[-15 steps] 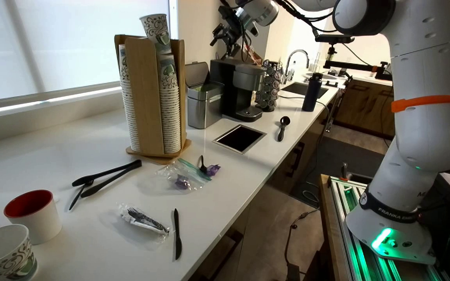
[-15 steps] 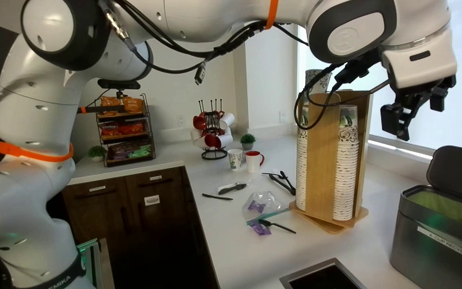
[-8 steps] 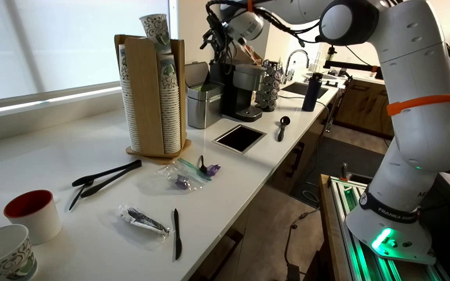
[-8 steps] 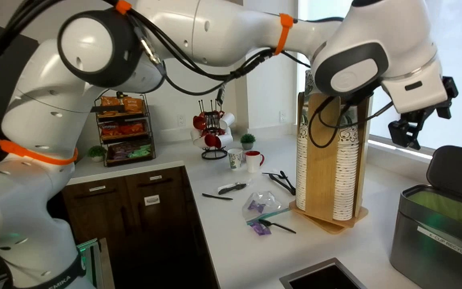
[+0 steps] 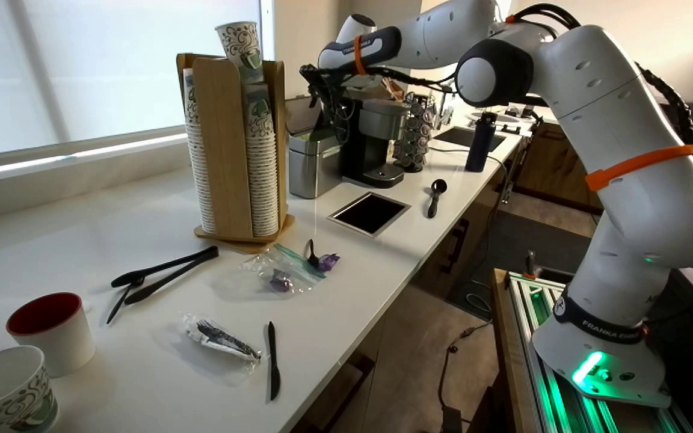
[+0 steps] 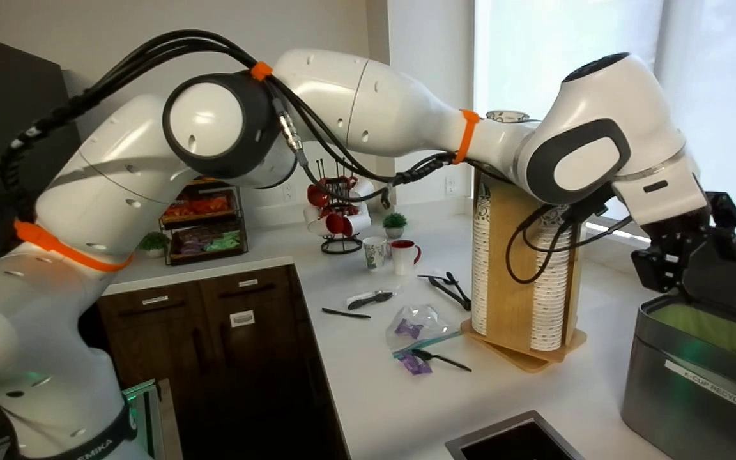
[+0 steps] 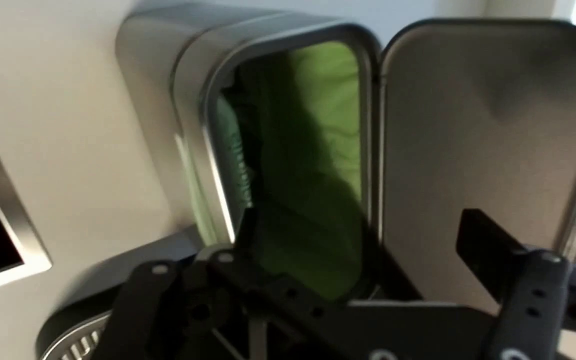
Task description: Move the silver bin forwards.
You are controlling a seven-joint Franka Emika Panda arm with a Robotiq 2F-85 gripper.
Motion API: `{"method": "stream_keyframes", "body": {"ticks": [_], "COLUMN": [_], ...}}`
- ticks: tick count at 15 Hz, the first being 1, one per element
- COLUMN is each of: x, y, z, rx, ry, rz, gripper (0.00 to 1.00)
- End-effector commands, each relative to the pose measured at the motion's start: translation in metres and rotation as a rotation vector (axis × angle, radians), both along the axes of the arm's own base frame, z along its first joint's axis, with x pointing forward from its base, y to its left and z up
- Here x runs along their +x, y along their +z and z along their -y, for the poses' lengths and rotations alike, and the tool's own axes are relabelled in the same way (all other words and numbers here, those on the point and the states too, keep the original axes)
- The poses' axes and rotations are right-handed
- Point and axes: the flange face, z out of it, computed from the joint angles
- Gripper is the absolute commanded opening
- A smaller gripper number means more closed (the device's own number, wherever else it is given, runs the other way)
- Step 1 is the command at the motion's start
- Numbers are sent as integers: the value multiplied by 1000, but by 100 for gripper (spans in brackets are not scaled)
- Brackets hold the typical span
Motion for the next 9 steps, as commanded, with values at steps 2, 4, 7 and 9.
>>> {"method": "stream_keyframes", "body": {"ticks": [2,4,7,9], "x": [-14,-15,-15,-22], "y": [10,7,1,-8], "z": [12,12,14,19], "rx": [50,37,35,80], "ry": [-56,-37,-52,-54], "rz": [-189,-166,-245,-328], "gripper": [100,100,100,100]}}
